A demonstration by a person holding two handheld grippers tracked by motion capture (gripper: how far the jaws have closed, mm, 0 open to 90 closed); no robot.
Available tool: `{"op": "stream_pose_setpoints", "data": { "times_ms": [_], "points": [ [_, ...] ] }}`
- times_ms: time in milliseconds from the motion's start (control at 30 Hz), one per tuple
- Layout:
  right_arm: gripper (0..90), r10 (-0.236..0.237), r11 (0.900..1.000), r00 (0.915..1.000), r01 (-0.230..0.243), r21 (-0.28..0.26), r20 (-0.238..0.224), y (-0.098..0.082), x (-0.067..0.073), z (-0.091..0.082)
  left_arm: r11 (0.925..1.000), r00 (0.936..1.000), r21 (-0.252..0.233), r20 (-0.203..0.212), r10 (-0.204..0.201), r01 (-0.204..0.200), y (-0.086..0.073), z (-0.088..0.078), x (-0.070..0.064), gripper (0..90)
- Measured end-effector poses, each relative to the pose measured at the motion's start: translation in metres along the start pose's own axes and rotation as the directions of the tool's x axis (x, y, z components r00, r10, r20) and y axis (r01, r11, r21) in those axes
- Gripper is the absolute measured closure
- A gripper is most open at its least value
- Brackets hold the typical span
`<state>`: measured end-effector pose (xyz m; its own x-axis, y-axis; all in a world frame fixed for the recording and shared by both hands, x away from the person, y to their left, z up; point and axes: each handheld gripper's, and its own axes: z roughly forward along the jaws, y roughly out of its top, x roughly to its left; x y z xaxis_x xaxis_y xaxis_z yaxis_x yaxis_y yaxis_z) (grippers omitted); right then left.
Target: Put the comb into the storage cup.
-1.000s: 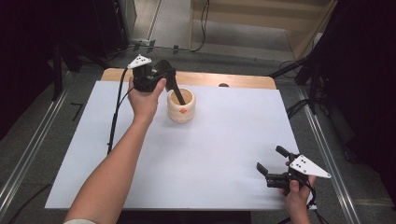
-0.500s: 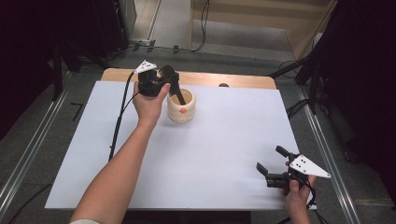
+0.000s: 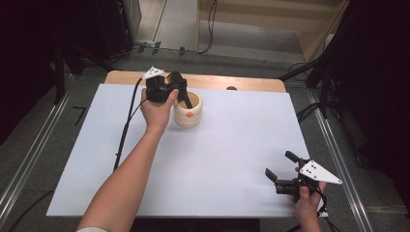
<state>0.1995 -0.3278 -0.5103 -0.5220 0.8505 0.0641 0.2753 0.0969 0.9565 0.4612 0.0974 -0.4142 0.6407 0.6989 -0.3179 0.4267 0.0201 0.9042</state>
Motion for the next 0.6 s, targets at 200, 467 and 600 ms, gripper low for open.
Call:
{"op": "stream_pose_setpoints", "data": {
  "times_ms": [200,467,600],
  "points": [
    [0.0,-0.001,1.0,1.0,0.001,0.003,-0.001,0.0,0.0003,0.0,0.9999,0.9999,0.006,-0.007,-0.013,0.013,-0.0054,0.0019,0.0025,84.3],
    [0.0,0.001,1.0,1.0,-0.001,0.005,-0.001,-0.0004,0.0,0.0006,0.9983,0.9983,0.007,0.011,-0.058,0.058,-0.0073,0.0025,0.0089,83.7],
    [0.0,0.001,1.0,1.0,-0.001,0.006,0.0,-0.0005,0.0001,0.0006,0.9999,0.9999,-0.005,0.005,-0.016,0.017,-0.007,0.0,0.0074,66.3]
  ]
}}
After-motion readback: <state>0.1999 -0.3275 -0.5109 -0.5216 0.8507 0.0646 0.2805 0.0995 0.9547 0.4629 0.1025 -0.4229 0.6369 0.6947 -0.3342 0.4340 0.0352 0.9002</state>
